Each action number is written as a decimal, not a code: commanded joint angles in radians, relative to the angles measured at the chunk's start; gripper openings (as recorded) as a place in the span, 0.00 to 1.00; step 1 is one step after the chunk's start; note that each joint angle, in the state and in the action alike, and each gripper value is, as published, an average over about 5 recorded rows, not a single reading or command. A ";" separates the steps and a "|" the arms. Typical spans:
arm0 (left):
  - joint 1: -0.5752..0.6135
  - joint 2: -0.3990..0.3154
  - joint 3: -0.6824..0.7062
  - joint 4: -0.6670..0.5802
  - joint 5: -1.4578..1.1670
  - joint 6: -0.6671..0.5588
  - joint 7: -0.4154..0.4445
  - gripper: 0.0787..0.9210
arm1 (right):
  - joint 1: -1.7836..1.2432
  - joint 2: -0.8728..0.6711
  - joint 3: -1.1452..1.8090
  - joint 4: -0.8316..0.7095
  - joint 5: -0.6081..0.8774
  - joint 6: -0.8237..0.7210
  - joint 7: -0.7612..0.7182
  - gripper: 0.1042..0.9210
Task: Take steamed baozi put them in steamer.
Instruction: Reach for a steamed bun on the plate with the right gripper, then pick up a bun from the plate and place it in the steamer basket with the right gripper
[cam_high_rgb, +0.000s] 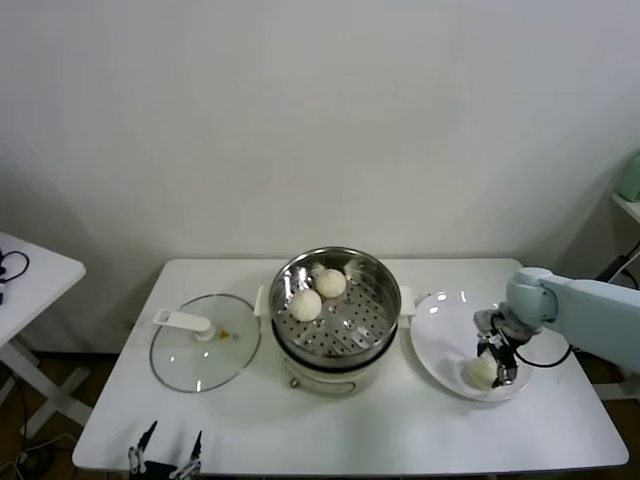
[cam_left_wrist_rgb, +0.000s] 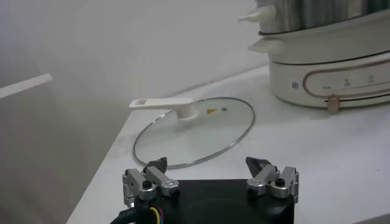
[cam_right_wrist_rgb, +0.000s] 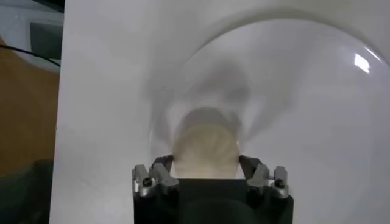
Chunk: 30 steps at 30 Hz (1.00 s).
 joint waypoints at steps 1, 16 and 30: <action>0.002 0.004 0.002 -0.002 0.000 0.000 -0.001 0.88 | -0.010 -0.001 0.014 -0.006 -0.008 0.001 0.001 0.72; 0.014 0.004 -0.004 -0.015 0.002 -0.005 -0.004 0.88 | 0.412 0.017 -0.198 0.122 0.015 0.153 -0.055 0.66; 0.015 -0.002 -0.003 -0.016 0.005 -0.007 -0.004 0.88 | 0.875 0.214 -0.268 0.281 0.227 0.355 -0.121 0.66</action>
